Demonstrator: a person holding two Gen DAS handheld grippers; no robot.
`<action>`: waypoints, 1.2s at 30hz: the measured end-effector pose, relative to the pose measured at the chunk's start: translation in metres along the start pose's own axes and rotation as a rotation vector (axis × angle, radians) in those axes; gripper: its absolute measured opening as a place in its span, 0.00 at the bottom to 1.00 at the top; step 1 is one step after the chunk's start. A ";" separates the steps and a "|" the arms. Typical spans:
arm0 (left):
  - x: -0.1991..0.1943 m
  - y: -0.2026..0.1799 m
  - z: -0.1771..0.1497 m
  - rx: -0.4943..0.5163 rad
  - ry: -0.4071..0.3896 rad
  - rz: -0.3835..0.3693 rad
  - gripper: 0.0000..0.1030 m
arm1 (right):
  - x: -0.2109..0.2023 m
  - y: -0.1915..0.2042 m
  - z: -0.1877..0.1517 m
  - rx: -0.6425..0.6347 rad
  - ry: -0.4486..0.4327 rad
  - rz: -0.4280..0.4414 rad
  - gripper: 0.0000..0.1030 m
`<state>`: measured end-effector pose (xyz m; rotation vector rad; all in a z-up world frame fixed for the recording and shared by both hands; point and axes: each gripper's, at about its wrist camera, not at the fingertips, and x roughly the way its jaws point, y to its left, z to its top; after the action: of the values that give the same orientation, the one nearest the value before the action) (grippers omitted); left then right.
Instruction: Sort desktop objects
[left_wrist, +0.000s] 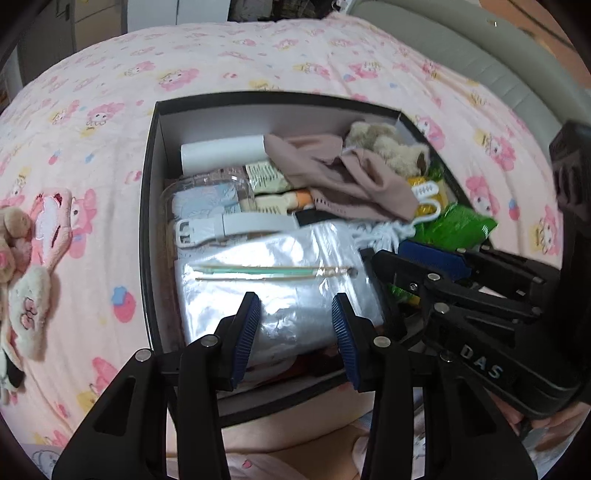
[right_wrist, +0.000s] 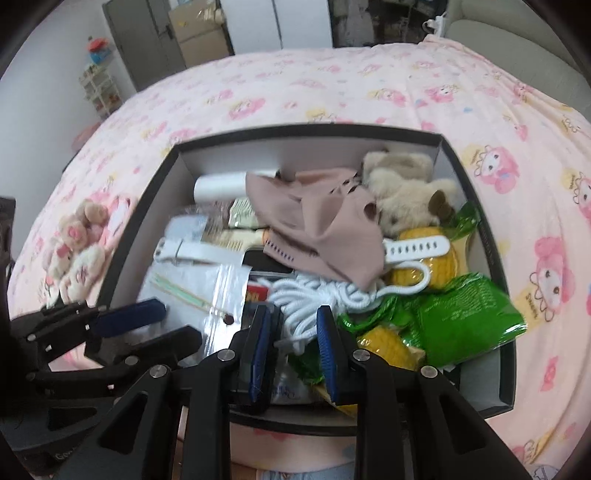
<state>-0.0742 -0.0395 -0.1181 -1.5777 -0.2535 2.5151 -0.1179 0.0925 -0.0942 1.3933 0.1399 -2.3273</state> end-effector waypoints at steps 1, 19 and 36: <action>-0.001 0.001 0.000 0.000 0.014 0.002 0.39 | 0.000 0.002 -0.001 -0.011 0.012 0.021 0.22; -0.011 0.023 0.005 -0.053 0.024 -0.105 0.32 | 0.002 0.011 -0.001 -0.033 0.017 0.055 0.20; -0.035 0.012 -0.002 -0.068 -0.073 -0.099 0.34 | -0.004 0.009 -0.001 -0.017 -0.006 0.014 0.20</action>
<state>-0.0582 -0.0593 -0.0913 -1.4598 -0.4203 2.5153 -0.1122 0.0859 -0.0900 1.3742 0.1478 -2.3135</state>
